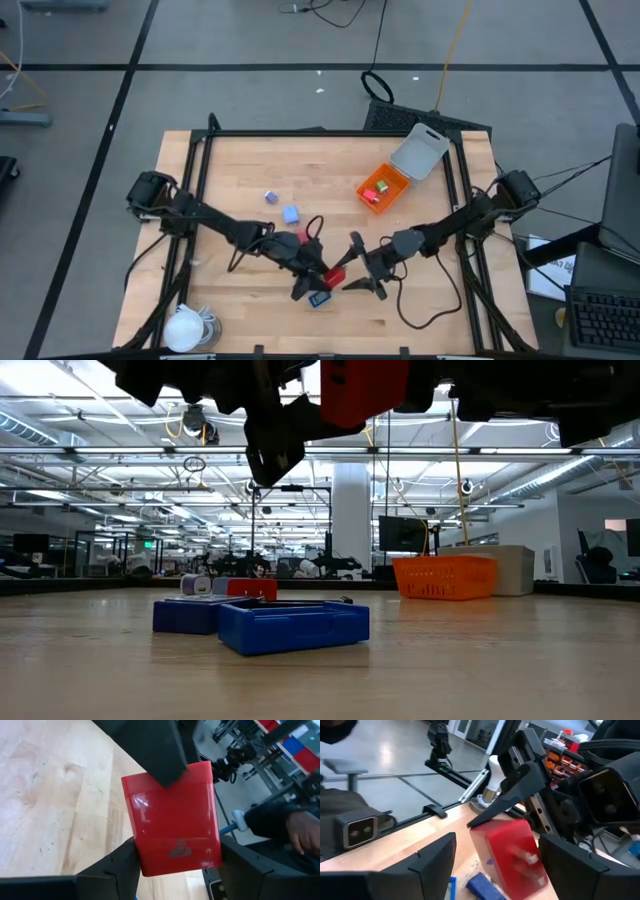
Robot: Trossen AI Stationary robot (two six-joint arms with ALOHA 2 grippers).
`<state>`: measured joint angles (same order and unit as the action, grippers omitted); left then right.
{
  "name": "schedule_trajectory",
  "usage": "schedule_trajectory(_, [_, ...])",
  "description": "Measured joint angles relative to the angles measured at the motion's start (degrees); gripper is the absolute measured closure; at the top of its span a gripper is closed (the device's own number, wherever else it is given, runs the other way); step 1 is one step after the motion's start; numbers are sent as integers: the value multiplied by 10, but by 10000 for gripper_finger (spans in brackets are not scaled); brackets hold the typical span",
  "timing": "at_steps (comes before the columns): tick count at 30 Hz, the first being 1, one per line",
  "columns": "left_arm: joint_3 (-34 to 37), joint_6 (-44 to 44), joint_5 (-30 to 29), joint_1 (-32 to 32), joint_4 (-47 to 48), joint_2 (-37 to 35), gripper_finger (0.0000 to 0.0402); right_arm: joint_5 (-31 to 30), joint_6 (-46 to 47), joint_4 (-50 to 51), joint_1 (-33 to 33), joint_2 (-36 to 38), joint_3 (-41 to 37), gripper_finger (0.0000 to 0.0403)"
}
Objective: Pick & Place Office items
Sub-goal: Put the left red charger adapter into the orange bin
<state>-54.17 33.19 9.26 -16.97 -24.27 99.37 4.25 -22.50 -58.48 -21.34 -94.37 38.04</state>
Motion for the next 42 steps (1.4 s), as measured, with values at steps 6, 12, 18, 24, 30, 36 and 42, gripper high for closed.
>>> schedule_trajectory(6, [0,1,2,4,-1,0,176,-13,-15,0,0,-11,10,148])
schedule_trajectory(12, [1,1,3,4,-7,0,184,-42,-29,20,0,-12,10,173])
schedule_trajectory(18, [1,1,13,4,-9,-1,159,-41,-28,23,0,-12,10,212])
schedule_trajectory(24, [1,4,17,4,-11,-1,187,-40,-32,27,0,-12,10,249])
schedule_trajectory(30, [1,0,15,4,-10,-1,162,-41,-38,27,-2,-12,10,254])
schedule_trajectory(36, [1,-4,53,15,-9,-1,94,-42,-8,44,-2,3,10,273])
schedule_trajectory(42, [1,6,132,36,4,-1,58,-42,29,126,-2,56,10,287])
